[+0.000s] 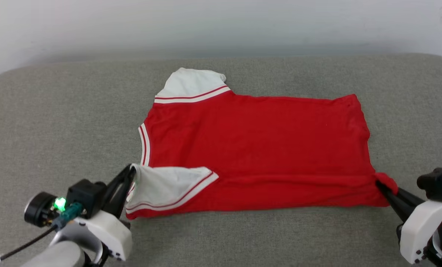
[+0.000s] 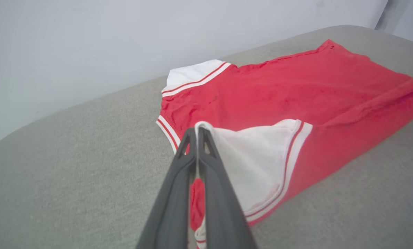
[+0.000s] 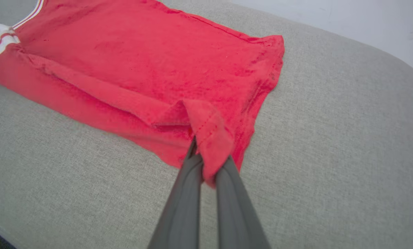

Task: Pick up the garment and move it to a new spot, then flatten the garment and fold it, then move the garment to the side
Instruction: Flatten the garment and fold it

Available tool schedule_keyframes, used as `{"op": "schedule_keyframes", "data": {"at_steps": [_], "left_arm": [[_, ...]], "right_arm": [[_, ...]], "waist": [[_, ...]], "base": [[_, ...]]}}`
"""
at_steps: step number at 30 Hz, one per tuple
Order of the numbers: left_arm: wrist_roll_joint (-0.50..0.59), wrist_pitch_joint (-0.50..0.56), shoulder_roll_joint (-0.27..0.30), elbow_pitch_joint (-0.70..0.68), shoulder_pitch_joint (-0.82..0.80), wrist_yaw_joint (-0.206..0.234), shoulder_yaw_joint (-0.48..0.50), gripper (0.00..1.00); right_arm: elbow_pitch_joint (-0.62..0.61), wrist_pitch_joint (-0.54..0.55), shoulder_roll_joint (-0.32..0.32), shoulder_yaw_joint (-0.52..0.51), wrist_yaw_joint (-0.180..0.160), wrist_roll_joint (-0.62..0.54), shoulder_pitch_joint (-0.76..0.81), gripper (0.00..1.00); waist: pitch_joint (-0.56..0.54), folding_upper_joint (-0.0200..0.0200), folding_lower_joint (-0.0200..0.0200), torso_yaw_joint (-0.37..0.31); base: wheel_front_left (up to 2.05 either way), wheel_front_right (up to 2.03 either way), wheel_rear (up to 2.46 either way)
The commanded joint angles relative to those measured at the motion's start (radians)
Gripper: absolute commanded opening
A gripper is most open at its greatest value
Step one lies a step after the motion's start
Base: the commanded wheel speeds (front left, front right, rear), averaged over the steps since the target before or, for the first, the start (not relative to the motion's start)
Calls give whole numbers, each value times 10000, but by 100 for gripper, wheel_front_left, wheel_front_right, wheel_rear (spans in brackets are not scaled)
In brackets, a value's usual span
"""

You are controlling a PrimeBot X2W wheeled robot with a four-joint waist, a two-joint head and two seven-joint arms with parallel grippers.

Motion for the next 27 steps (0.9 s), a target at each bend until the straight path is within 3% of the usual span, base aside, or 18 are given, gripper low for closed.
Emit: {"op": "schedule_keyframes", "data": {"at_steps": [1, 17, 27], "left_arm": [[70, 35, 33, 65, -296, -52, 73, 0], [403, -165, -623, 2824, -2646, -1217, 475, 0], [188, -117, -1473, 5497, -3196, -2399, 88, 0]], "right_arm": [[-38, 2, 87, -62, -11, -56, -231, 0], [1151, 15, 790, 375, -11, -43, -2405, 0], [2963, -94, 943, 1538, -11, 193, -3510, 0]], "waist": [[297, -1, -1, -155], [2432, -1, -1, -908], [2779, -1, -1, -924]], "base": [[0, 0, 0], [0, 0, 0], [0, 0, 0]]}}
